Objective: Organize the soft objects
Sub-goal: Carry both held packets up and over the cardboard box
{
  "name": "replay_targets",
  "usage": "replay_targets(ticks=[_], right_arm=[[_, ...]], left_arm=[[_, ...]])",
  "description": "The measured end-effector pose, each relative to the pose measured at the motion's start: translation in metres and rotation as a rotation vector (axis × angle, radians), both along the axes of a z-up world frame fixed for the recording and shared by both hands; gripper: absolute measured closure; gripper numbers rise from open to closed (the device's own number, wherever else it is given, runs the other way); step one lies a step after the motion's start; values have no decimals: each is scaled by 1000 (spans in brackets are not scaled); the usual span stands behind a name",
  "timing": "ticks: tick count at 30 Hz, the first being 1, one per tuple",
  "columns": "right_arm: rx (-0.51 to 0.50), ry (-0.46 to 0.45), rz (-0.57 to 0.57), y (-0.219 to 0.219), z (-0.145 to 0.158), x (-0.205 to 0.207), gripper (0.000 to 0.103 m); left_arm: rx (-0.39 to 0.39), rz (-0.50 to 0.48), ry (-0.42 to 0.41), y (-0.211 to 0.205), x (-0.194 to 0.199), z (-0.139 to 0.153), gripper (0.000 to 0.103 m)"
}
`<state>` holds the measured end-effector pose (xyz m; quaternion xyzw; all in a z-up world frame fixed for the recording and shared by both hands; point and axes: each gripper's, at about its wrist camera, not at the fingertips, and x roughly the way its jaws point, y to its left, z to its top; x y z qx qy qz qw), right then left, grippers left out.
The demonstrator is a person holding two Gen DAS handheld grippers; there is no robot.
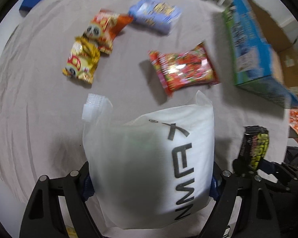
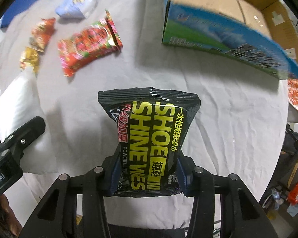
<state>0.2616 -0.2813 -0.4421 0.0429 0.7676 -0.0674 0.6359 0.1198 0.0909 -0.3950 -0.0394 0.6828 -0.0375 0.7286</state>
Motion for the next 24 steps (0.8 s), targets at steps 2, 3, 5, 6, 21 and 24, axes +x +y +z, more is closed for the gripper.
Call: replay_targets(ticks=[2,3,5,6,21,24], right_arm=[[11,-34,-7,-4,18,-6,54],[17,-55,-13,-7,29,-8,54],[27,-96,-29,-12,54,-11,54],[28,-112,-37,-15,65,-11,54],[-57,-347,-112,-90,206,-51,54],[58,-426,12,-104,216,-69,54]], left_arm=[[-20,-13,-34,-2,-6,20,19],[-31,-23,-52,-4,-8,30,19],[-51,-39,-79,-25,-2,60,19],[-63,-52,-94,-27,-2,72,19],[-164,-211,-264,-144,18,193,19],[-182,-214,-261,-162,27,203,19]])
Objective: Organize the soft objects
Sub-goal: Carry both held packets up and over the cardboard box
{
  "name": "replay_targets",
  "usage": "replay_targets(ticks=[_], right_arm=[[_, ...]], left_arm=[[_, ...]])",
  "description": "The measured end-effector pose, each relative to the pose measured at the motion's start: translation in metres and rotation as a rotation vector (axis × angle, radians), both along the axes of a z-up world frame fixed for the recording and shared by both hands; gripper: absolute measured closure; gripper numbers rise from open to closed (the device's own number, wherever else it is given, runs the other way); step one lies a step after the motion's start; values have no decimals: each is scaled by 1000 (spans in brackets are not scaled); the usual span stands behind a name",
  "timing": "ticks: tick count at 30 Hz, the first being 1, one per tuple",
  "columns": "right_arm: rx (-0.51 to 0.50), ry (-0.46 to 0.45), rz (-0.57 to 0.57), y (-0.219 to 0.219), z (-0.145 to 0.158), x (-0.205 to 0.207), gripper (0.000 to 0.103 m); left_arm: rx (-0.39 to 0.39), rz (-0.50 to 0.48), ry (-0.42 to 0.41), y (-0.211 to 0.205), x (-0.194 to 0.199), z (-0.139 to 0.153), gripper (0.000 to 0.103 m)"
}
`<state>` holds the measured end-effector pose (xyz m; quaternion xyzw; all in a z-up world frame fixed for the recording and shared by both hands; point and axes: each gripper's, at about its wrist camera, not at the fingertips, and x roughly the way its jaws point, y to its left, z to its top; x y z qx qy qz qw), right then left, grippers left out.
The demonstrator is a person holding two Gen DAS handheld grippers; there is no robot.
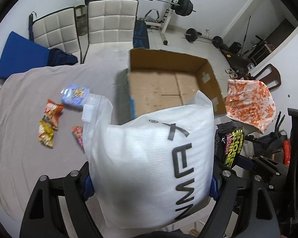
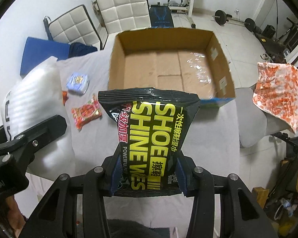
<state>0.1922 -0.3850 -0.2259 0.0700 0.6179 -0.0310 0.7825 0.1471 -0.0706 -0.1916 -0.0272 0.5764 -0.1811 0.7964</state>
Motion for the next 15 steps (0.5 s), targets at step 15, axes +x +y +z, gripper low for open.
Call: replay_targets(ticks=[15], right_arm=[[32,69,19,17,-68,64,54]], left_arm=[[-18,3,137,-123,161,-64,19]])
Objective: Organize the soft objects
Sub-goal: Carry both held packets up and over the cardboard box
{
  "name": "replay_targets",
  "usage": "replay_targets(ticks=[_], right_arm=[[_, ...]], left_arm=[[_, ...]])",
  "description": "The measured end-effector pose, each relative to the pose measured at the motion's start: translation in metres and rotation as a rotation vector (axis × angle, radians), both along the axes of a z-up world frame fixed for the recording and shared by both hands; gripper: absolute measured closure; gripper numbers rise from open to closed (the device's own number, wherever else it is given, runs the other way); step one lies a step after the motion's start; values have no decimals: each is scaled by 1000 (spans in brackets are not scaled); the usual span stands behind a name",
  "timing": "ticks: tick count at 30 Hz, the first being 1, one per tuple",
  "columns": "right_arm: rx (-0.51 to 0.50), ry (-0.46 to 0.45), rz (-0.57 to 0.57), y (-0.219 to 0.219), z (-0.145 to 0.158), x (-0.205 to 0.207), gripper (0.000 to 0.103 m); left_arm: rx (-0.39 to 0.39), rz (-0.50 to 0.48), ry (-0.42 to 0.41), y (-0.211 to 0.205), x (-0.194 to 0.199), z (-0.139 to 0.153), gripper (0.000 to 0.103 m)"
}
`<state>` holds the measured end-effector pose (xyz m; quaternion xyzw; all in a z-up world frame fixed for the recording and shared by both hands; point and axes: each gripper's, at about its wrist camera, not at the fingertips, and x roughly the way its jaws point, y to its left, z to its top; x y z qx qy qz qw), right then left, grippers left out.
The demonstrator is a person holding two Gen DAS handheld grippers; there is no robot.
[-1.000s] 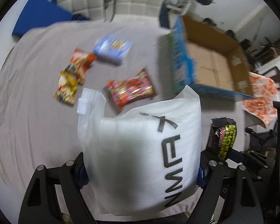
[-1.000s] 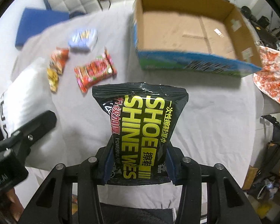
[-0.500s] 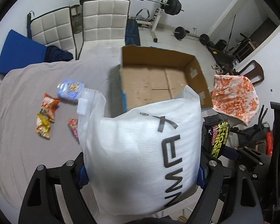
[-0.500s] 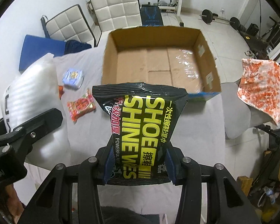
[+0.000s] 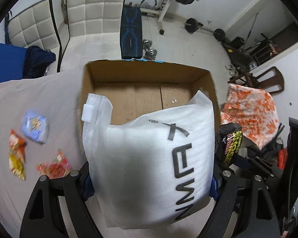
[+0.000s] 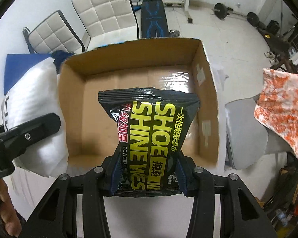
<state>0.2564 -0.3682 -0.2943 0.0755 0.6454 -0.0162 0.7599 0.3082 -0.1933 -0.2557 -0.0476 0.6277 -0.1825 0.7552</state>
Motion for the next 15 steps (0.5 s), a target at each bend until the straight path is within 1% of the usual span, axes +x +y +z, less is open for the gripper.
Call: replay_targets(ticks=[3,7,10,15], right_arm=[[6,34,5,-18,-30,30,54],[-20,57,21,-33,-58,60,54],[-19,74,38,-42,-74,79,54],[-25,98,69,-52,-96,104,53]], left_arm=[[11,-4,50,-19,31,-30,19],[35,-7,98,-41,61,-64,19],[48,-13,114,-53,74,-81,19],[32,-15,157,-71,88,-102,18]])
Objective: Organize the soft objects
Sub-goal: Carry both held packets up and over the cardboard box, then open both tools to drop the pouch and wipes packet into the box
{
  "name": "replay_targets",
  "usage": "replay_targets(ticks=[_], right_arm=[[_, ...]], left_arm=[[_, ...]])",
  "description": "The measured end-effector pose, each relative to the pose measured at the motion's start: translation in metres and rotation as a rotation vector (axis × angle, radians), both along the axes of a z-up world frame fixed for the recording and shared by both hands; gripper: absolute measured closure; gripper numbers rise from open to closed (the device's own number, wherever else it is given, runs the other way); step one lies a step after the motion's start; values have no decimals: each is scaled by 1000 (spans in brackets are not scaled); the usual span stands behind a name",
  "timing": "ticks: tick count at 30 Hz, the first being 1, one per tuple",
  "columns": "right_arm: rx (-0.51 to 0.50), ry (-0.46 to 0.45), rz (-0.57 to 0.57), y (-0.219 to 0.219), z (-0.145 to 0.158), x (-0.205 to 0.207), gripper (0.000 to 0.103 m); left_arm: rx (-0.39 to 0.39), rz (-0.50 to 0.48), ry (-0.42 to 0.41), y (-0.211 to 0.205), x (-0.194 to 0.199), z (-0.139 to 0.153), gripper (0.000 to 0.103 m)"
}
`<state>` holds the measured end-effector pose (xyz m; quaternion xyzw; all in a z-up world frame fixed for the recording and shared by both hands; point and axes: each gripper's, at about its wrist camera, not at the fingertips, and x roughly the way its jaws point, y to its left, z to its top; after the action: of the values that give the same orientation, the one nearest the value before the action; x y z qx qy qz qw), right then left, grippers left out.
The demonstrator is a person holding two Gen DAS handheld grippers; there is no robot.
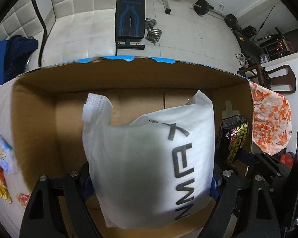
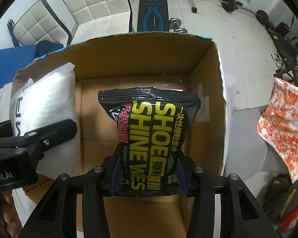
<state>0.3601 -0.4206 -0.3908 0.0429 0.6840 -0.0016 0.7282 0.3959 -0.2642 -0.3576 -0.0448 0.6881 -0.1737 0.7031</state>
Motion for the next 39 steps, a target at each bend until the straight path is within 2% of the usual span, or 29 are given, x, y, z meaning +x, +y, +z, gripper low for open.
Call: replay_targets(ticks=[8,11,13,14,18,19,21,23,27,31,39], right_arm=[[-9,49,69,2,-18,12,51],[-25,49,78,5,-20,13,49],[-40,43,77,6,-20,14,43],[-44,42,75,6,-20,14,35],[-47,45,63,4,-20,13,31],[-51,45,61,1,-21,12,30],[-44,44,49,-1,-19,10,19],[-31,44,35,-1,-16,6,14],[-31,36,13,0,-10,-9,8],[-44,1,-20,4,2,-32,7],[-59,-101,-29,21,46,-94,7]], left_arm=[[-16,-2,52,-14,12,-20,15],[-11,-14,39,-20,15,-23,13],[4,-25,31,-21,16,-24,12],[9,-26,31,-21,15,-25,12],[11,-14,10,-16,15,-21,0],[12,-7,0,-13,13,-18,0],[13,-10,-5,-10,11,-15,0],[23,-14,-18,-8,8,-13,0],[45,-17,-36,-2,-4,-7,0],[81,-24,-74,5,-21,6,0],[118,12,-234,31,-76,58,1]])
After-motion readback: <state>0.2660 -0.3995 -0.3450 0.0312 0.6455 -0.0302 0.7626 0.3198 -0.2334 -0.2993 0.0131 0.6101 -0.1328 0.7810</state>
